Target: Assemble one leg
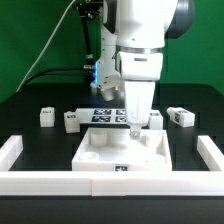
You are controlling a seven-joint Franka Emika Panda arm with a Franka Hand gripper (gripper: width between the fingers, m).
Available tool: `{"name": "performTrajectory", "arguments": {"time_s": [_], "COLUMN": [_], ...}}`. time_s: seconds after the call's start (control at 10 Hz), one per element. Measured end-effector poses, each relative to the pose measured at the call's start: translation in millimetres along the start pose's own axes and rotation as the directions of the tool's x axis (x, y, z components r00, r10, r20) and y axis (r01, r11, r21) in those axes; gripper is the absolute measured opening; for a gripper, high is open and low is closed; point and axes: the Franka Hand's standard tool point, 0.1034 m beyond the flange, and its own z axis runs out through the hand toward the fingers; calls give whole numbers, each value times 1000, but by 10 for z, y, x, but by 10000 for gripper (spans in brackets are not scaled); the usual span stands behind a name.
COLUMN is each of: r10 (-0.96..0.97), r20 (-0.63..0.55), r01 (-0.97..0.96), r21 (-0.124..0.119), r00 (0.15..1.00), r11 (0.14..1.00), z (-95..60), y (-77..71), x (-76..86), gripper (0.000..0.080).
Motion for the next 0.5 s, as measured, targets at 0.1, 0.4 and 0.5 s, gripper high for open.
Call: {"name": "performTrajectory", "arguments": {"time_s": [0.1,0.4,0.5], "r10": [5,13,16], "r20": [-1,-2,-2], "r01": [-5,-13,-16], "r21": [6,28,31], "r00": [1000,1000,1000], "r11": [1000,1000,999], "z": [40,170,184], "y": [-34,-112,-120], "x": [-20,-10,5], "gripper": [650,650,650]}}
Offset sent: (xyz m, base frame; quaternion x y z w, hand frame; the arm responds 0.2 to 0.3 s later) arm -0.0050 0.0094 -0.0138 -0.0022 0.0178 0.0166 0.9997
